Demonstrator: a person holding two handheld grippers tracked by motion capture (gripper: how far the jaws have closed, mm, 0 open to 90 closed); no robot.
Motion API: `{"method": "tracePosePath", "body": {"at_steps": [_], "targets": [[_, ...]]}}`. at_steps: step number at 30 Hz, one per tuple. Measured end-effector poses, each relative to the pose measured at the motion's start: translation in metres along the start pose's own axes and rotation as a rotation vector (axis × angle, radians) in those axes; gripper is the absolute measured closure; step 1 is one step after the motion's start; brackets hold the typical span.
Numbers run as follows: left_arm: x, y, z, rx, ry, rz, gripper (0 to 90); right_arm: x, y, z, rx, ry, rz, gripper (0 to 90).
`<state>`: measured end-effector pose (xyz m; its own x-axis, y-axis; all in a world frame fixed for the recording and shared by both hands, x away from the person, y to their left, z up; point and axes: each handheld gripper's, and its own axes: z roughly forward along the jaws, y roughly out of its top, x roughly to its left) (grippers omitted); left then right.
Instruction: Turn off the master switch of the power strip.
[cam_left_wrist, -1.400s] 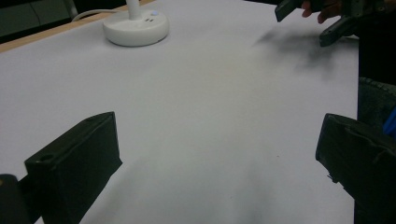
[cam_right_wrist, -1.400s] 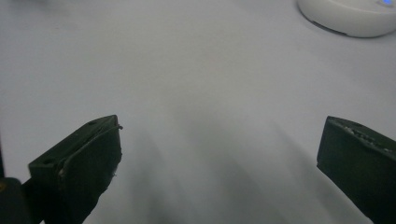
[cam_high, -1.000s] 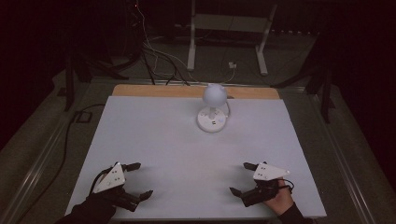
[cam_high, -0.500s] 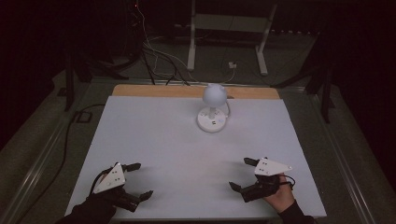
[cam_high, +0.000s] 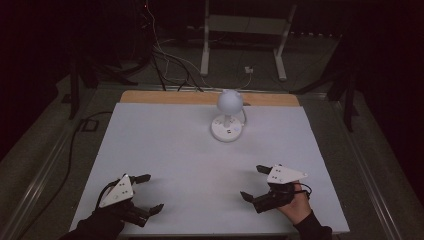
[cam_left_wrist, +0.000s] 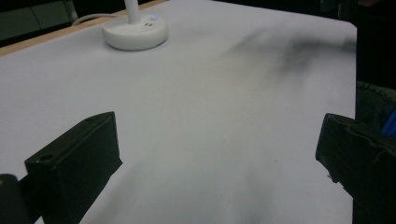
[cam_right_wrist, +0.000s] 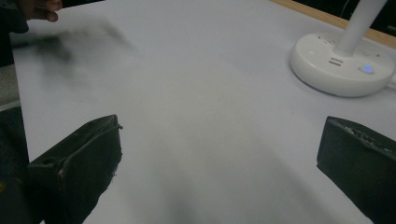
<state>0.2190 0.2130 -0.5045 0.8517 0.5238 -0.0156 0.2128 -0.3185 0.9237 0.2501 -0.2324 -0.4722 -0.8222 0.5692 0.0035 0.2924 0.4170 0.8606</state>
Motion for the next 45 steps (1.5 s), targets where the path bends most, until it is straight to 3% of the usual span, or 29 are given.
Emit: {"method": "tracePosePath", "body": {"at_steps": [3,15,25,29,45], "targets": [[0.0,0.0,-0.001,0.001,0.004,-0.004,0.4,0.001,0.004,0.002,0.001,-0.006,-0.015,0.0],[0.0,0.0,-0.001,0.003,0.003,-0.012,0.4,-0.005,0.022,0.002,-0.04,-0.012,0.001,0.0],[0.0,-0.001,0.0,0.009,0.0,-0.006,0.4,-0.012,0.042,0.007,-0.066,-0.056,0.005,0.0],[0.0,0.0,-0.001,0.008,0.0,-0.007,0.4,-0.015,0.046,0.008,-0.061,-0.09,0.013,0.0],[-0.001,0.0,0.0,0.012,-0.007,-0.003,0.4,-0.027,0.061,0.014,-0.061,-0.139,0.032,0.0]]}}
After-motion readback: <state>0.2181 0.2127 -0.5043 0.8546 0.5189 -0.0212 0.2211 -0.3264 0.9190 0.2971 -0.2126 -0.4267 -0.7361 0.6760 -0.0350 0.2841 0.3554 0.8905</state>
